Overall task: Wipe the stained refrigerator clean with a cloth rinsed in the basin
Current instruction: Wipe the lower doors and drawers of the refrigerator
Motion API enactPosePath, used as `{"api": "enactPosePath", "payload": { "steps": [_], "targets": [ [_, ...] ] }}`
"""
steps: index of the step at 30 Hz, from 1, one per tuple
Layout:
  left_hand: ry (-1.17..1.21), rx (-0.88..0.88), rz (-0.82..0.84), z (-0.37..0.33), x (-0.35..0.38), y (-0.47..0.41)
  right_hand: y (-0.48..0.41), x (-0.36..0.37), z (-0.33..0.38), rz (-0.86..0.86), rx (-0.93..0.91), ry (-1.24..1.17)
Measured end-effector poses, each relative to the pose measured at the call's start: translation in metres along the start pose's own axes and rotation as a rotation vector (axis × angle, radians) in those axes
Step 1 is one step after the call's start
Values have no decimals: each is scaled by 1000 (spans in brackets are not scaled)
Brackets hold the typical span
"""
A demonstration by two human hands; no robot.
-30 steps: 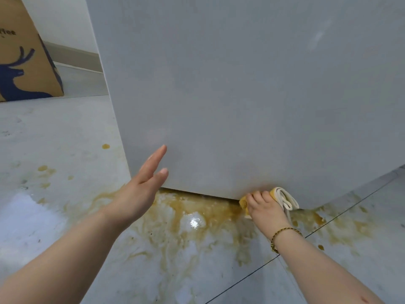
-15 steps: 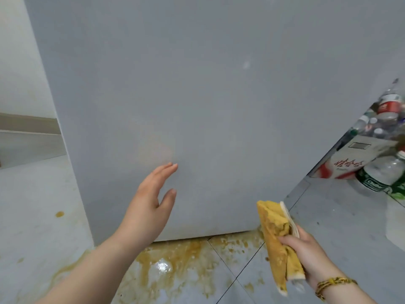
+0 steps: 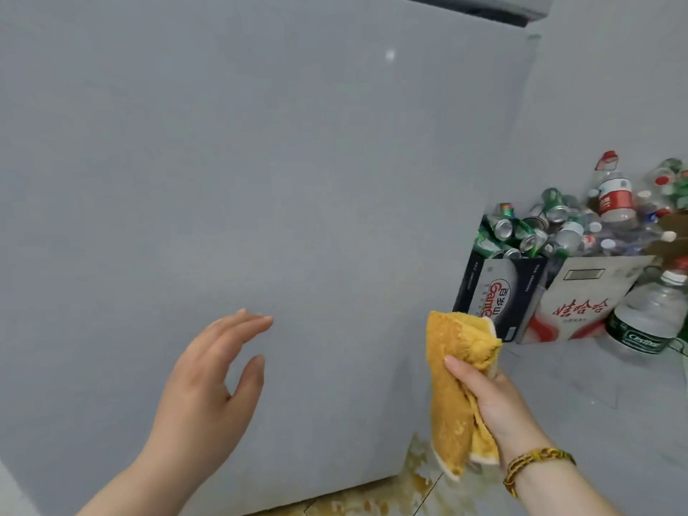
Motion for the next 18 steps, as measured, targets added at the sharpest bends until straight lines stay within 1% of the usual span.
{"api": "enactPosePath", "payload": {
  "steps": [2,4,7,12,15,18],
  "targets": [
    [-29,32,-78,-27,21,-18,-17,-22,11,20,-54,-62],
    [-75,103,-141,-64,46,-47,-36,-47,17,23,-88,-111],
    [-143,175,-217,-115,80,-93,-66,-79,24,-16,-126,-190],
    [-362,233,-402,-161,108,-141,-104,-100,48,30,-259,-220],
    [-453,230,-425,-173,118,-161,-122,-96,69,126,-330,-207],
    [-590,206,-391,-182,125,-181,-133,-83,100,220,-433,-199]
  ]
}}
Point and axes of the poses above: each hand's wrist, its own y-axis away from the middle knuckle, its own x-axis out of the palm, z = x × y, the point moved 7 cm from there along -y, towards the middle knuckle, and after that the axes turned 9 degrees about z, right-handed, at the moved point
